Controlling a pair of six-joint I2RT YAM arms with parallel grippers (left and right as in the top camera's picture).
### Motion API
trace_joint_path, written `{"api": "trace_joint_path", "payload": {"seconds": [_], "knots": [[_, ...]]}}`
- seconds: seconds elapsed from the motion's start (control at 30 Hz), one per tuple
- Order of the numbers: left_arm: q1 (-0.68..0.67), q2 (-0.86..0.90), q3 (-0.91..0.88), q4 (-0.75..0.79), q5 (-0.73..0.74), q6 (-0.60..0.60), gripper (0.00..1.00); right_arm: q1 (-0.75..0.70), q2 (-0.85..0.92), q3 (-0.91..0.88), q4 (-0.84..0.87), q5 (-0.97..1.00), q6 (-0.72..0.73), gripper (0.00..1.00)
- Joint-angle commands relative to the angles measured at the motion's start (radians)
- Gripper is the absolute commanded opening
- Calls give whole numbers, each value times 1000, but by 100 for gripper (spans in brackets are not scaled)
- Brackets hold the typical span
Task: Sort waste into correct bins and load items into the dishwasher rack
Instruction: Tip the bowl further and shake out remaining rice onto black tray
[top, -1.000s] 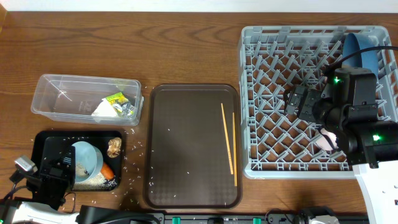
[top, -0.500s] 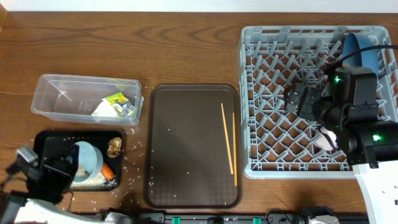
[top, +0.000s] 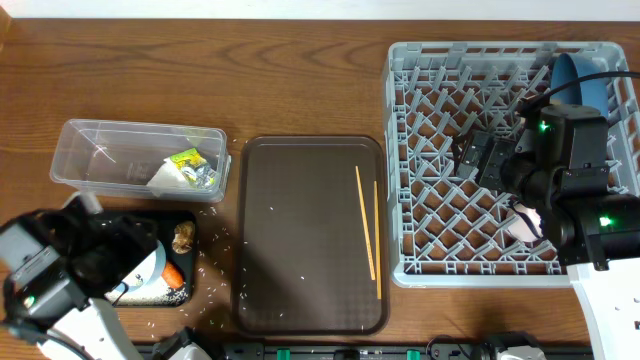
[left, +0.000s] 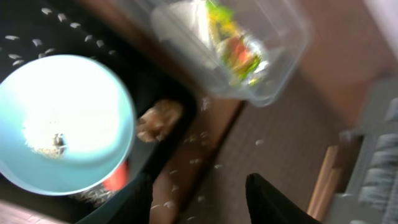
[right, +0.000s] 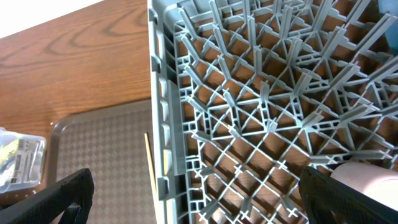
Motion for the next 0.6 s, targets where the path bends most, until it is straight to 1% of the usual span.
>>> {"api": "trace_joint_path", "payload": {"seconds": [0.0, 0.07, 0.1, 0.17, 0.4, 0.47, 0.57], "knots": [[-130, 61, 19, 6, -303, -61, 50, -3, -10, 4, 0, -9, 22, 99], [-190, 111, 19, 6, -420, -114, 51, -3, -10, 4, -5, -8, 21, 99], [-212, 140, 19, 10, -434, -117, 51, -3, -10, 4, -8, -8, 21, 99], [-235, 192, 19, 19, -435, -130, 51, -3, -10, 4, -12, -8, 21, 99], [-236, 356, 19, 75, -431, -140, 50, -2, -10, 4, -13, -8, 21, 99], [-236, 396, 19, 75, -430, -140, 47, -2, -10, 4, -9, -8, 21, 99], [-236, 452, 18, 87, -429, -141, 44, -2, -10, 4, -3, -8, 21, 99]]}}
